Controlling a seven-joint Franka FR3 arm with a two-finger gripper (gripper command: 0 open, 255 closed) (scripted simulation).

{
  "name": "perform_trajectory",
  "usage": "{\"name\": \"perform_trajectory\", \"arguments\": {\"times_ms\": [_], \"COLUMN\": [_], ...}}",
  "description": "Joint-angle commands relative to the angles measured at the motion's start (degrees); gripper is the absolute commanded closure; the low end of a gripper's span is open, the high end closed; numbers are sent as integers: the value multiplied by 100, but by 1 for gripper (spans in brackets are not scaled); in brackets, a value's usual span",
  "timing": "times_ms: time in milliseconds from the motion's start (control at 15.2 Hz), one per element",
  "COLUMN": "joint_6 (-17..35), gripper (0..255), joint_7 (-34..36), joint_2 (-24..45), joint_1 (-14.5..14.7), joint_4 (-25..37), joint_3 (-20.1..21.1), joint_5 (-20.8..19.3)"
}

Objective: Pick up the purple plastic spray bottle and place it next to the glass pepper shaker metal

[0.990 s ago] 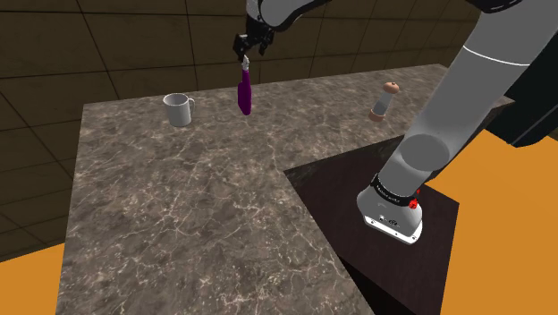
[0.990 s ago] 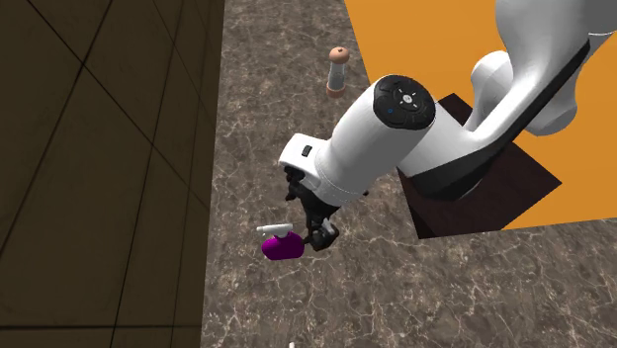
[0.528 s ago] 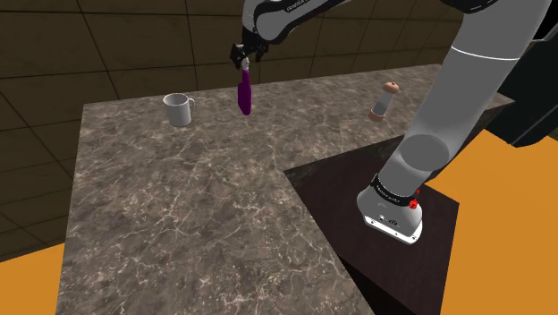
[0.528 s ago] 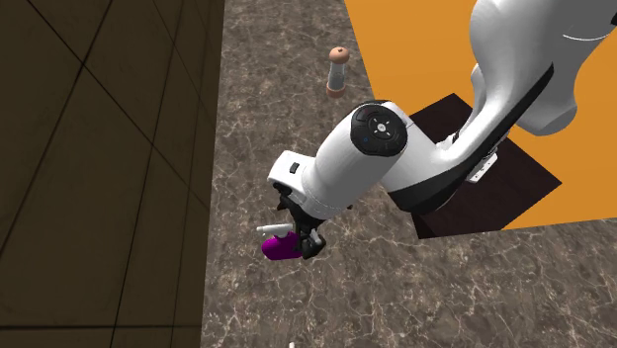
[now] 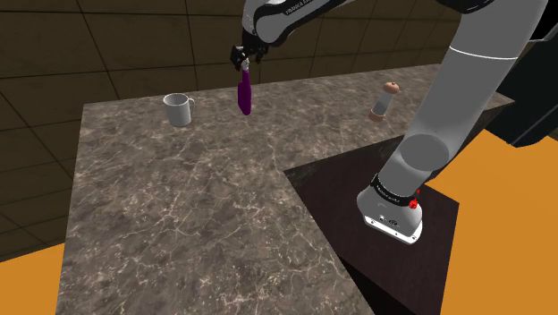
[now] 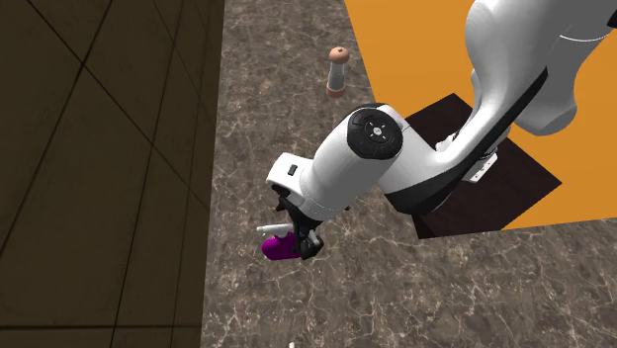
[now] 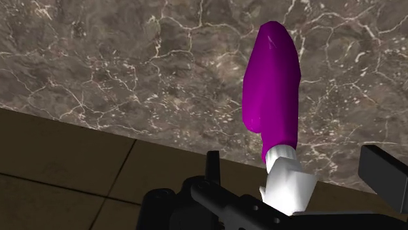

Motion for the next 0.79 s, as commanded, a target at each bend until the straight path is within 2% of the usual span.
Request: {"name": "perform_trajectory", "arguments": {"times_ms": [0, 594, 726], "joint_6": [0, 1, -134], "gripper": [255, 255, 255], "joint_7": [0, 0, -55], "joint_2": [0, 1, -69], "joint_1": [0, 0, -3], "joint_4": [0, 0, 69], "joint_3": [0, 0, 12], "joint_5": [0, 0, 52]}}
